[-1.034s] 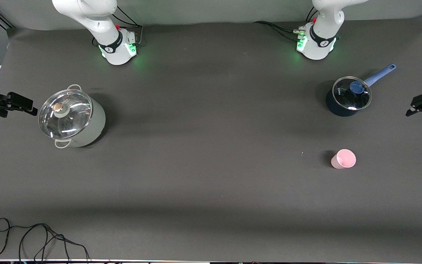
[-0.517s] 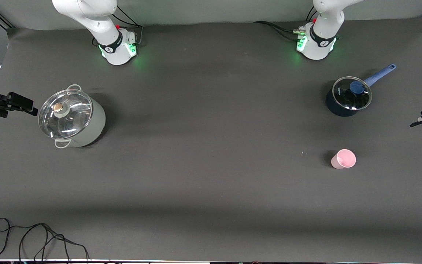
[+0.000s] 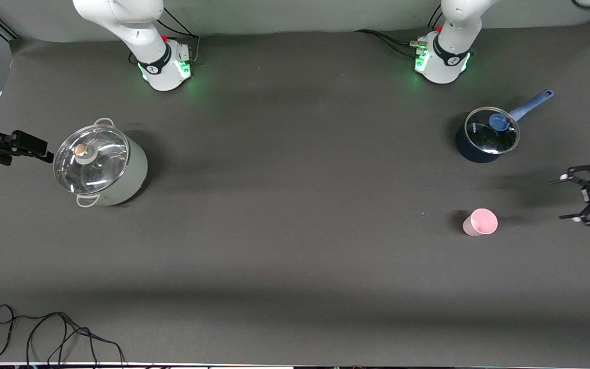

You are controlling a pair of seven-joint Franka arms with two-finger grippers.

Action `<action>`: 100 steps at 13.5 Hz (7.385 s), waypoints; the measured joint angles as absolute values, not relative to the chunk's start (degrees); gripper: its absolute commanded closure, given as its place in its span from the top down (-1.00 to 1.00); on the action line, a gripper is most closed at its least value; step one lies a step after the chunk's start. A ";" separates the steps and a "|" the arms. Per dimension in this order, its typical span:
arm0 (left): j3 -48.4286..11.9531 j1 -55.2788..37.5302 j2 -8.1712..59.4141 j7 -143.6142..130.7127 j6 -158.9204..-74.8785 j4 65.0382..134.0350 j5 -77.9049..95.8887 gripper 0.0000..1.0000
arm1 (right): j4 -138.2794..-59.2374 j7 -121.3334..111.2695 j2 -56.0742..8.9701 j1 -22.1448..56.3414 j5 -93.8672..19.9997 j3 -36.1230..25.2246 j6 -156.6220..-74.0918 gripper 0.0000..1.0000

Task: Transfer pink cup from left to right arm
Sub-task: 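Reach the left gripper down to the pink cup and grasp it, then carry the pink cup with the left gripper toward the right gripper, then close the right gripper on the cup rim beside the left gripper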

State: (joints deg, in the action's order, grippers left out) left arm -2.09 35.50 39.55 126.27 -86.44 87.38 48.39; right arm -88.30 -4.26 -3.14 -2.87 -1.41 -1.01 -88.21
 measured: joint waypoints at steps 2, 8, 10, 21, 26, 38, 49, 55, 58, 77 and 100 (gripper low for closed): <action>-2.48 35.73 45.38 132.94 -85.49 85.69 51.84 0.95 | -88.30 -4.26 -3.15 -2.87 -1.41 -1.01 -88.24 0.99; -3.51 35.74 52.87 143.65 -83.13 84.84 57.34 0.97 | -88.32 -4.26 -3.20 -2.87 -1.41 -1.00 -88.42 0.99; -3.51 35.76 55.15 146.61 -83.11 84.81 58.37 0.97 | -88.32 -4.26 -3.20 -2.87 -1.41 -1.00 -88.46 0.99; -7.72 34.60 62.73 153.54 -88.38 84.15 65.01 0.99 | -88.32 -4.27 -3.21 -2.87 -1.41 -0.99 -88.54 0.99; -8.89 34.10 63.21 153.56 -89.66 84.10 66.36 0.43 | -88.32 -4.27 -3.21 -2.87 -1.41 -0.99 -88.55 0.99; -16.81 27.33 64.23 153.55 -101.34 84.13 75.41 -1.00 | -88.32 -4.27 -3.21 -2.87 -1.41 -0.99 -88.55 0.99; -41.28 12.61 64.54 153.49 -138.79 78.20 92.89 -1.00 | -86.80 19.03 -0.44 -2.86 -1.45 -0.88 -86.49 0.99; -54.02 2.78 64.34 150.50 -161.79 67.91 96.11 -1.00 | -85.64 43.94 0.67 -1.80 -3.05 0.05 -86.41 0.99; -55.24 -5.72 63.97 144.89 -172.95 59.57 96.12 -1.00 | -84.75 46.96 0.64 -1.77 -4.54 0.11 -86.41 0.99; -15.60 -47.17 58.72 96.07 -196.22 41.56 88.61 -1.00 | -62.27 72.51 -19.10 17.04 -5.05 0.54 -86.59 0.99; -12.44 -48.61 58.72 90.10 -196.43 41.51 85.65 -1.00 | -56.82 76.22 -29.11 25.62 0.15 0.47 -96.95 0.82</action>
State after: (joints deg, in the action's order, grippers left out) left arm -12.44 -48.61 58.72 90.10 -196.43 41.51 85.65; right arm -56.82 76.22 -29.11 25.62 0.15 0.47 -96.95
